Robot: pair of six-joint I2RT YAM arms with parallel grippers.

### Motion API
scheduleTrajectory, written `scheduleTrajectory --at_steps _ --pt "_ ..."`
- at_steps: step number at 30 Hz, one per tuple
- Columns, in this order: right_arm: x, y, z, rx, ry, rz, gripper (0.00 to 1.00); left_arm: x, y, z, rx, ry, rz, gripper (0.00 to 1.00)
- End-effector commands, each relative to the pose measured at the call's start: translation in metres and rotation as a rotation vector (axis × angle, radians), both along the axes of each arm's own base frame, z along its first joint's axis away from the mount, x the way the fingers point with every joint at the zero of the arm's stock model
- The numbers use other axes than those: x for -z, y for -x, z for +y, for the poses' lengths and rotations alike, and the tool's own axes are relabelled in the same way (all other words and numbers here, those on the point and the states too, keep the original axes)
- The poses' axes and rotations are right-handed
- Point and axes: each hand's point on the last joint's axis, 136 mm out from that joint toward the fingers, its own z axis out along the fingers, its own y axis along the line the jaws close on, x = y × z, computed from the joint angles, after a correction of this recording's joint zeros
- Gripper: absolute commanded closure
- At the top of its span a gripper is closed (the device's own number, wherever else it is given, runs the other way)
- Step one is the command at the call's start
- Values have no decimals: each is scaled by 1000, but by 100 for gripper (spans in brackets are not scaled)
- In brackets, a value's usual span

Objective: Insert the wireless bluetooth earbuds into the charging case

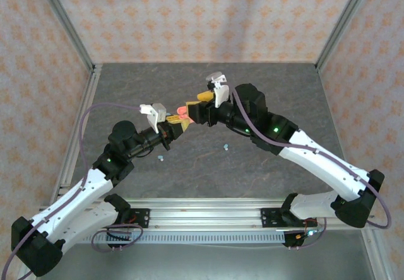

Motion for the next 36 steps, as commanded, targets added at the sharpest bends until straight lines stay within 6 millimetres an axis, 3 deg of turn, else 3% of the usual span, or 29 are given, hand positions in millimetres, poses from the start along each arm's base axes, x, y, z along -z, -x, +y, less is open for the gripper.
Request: scheduleTrajectory --at_steps 1,4,13,22,30,33,36 --pt "-17 6 -5 5 -40 31 48 -29 4 2 -7 31 -62 100" --pt "-15 8 -2 -21 -38 71 52 -27 4 1 -2 18 -55 100" --pt "15 1 1 -29 -75 237 70 -29 9 -1 21 24 -48 100" --pt "28 -3 4 -43 -121 281 80 -31 13 -1 35 37 -40 100" --pt "17 -3 -3 -35 -148 275 81 -30 11 6 -4 14 -35 100" --pt "4 -14 -18 23 -200 285 81 -25 10 12 -40 -6 -28 100" --pt "3 -33 -37 118 -199 320 81 -19 10 21 -83 -45 -25 100"
